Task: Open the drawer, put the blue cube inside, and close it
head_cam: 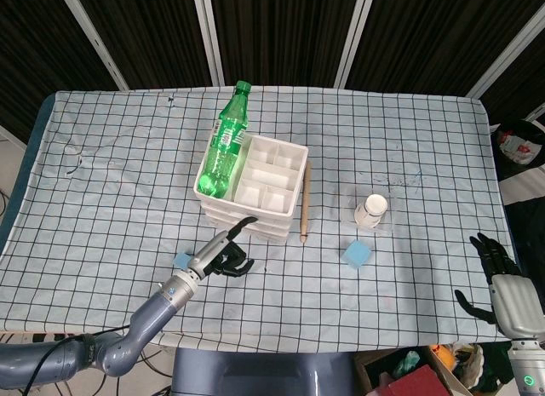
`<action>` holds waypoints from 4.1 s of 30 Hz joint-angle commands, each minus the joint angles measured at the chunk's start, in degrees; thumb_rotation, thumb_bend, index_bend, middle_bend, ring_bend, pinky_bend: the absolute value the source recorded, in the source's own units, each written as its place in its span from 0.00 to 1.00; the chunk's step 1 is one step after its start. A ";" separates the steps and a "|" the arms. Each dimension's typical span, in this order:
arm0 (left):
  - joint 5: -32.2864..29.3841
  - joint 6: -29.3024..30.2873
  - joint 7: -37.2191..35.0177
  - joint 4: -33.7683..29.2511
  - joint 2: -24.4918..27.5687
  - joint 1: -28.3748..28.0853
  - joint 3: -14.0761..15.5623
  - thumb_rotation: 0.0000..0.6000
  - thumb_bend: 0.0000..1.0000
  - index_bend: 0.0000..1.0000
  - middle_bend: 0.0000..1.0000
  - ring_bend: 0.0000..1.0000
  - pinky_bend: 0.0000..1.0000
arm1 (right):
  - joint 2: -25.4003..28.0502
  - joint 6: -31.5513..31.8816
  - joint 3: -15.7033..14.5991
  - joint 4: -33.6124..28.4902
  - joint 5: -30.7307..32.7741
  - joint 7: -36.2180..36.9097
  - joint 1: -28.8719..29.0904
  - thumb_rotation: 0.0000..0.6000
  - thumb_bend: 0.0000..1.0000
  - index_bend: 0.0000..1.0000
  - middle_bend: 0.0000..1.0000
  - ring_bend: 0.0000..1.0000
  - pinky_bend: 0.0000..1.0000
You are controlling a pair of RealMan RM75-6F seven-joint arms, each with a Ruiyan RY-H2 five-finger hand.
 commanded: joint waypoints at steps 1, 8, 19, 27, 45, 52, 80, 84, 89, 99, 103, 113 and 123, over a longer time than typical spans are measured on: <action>0.03 0.02 0.01 0.00 0.01 0.00 -0.01 1.00 0.44 0.06 0.95 0.93 0.87 | -0.01 0.02 0.00 0.01 -0.01 0.00 0.00 1.00 0.25 0.00 0.00 0.00 0.18; 0.16 0.25 -0.02 -0.33 -0.05 0.02 -0.09 1.00 0.44 0.06 0.95 0.93 0.87 | -0.01 -0.05 -0.06 -0.06 -0.09 0.03 0.02 1.00 0.25 0.00 0.00 0.00 0.18; 0.02 0.17 0.10 -0.11 -0.36 -0.22 -0.17 1.00 0.44 0.06 0.95 0.93 0.87 | -0.04 -0.03 0.01 0.01 0.03 0.13 0.01 1.00 0.25 0.00 0.00 0.00 0.18; 0.04 0.06 0.15 -0.02 -0.35 -0.23 0.01 1.00 0.44 0.06 0.95 0.93 0.87 | 0.00 -0.05 0.00 -0.03 0.06 0.11 0.01 1.00 0.25 0.00 0.00 0.00 0.18; 0.86 0.25 -0.36 -0.86 0.31 0.36 0.51 1.00 0.45 0.16 0.95 0.93 0.87 | -0.07 0.07 0.01 0.02 -0.04 0.00 -0.01 1.00 0.25 0.00 0.00 0.00 0.18; 2.05 0.38 -0.95 -1.81 1.00 0.95 1.07 1.00 0.45 0.16 0.95 0.93 0.87 | -0.10 0.17 0.01 0.00 -0.08 -0.06 -0.04 1.00 0.25 0.00 0.00 0.00 0.18; 9.24 2.03 -5.23 -5.25 5.73 5.48 5.62 1.00 0.45 0.13 0.95 0.93 0.87 | -0.19 0.42 0.01 0.01 -0.23 -0.22 -0.12 1.00 0.25 0.00 0.00 0.00 0.18; 12.37 3.30 -3.96 -5.85 6.95 6.30 7.25 1.00 0.45 0.10 0.95 0.93 0.87 | -0.15 0.43 0.02 0.01 -0.21 -0.12 -0.13 1.00 0.25 0.00 0.00 0.00 0.18; 19.25 8.08 3.03 -6.18 8.90 7.80 10.13 1.00 0.45 0.10 0.95 0.93 0.87 | -0.15 0.45 0.02 0.04 -0.25 -0.09 -0.14 1.00 0.25 0.00 0.00 0.00 0.18; 22.84 16.02 21.93 -9.59 10.36 9.10 9.99 1.00 0.45 0.10 0.96 0.93 0.87 | -0.25 0.57 -0.04 -0.08 -0.35 -0.42 -0.19 1.00 0.25 0.00 0.00 0.00 0.18; 22.53 16.12 28.26 -11.94 11.54 8.18 9.26 1.00 0.45 0.11 0.96 0.93 0.87 | -0.22 0.54 -0.03 -0.12 -0.29 -0.34 -0.20 1.00 0.25 0.00 0.00 0.00 0.18; 15.27 17.36 40.23 -14.73 11.34 6.90 6.40 1.00 0.44 0.14 0.96 0.94 0.87 | -0.17 0.49 -0.02 -0.09 -0.27 -0.19 -0.19 1.00 0.25 0.00 0.00 0.00 0.18; 1.05 19.90 53.37 -17.45 10.38 4.16 3.52 1.00 0.44 0.16 0.97 0.94 0.87 | -0.16 0.40 -0.06 -0.08 -0.28 -0.27 -0.17 1.00 0.25 0.00 0.00 0.00 0.18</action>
